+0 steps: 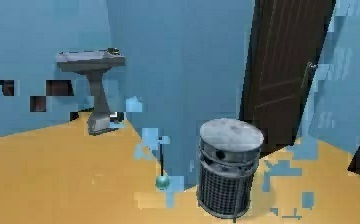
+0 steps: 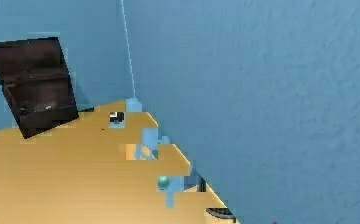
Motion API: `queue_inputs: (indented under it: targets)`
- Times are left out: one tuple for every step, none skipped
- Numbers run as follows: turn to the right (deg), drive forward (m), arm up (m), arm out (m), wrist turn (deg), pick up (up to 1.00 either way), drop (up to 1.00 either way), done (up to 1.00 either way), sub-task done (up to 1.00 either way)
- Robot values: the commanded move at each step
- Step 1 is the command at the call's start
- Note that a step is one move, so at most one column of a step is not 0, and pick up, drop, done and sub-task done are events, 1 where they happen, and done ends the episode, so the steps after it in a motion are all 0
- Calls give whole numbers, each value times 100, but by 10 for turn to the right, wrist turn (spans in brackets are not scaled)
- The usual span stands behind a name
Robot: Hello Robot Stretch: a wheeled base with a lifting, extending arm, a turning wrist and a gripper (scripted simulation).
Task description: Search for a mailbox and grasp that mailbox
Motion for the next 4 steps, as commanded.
queue_inputs:
  targets:
    - [450, 0, 0, 0, 0, 0, 0, 0, 0]
    - [150, 0, 0, 0, 0, 0, 0, 0, 0]
    - [0, 15, 0, 0, 0, 0, 0, 0, 0]
    - [0, 0, 8, 0, 0, 0, 0, 0, 0]
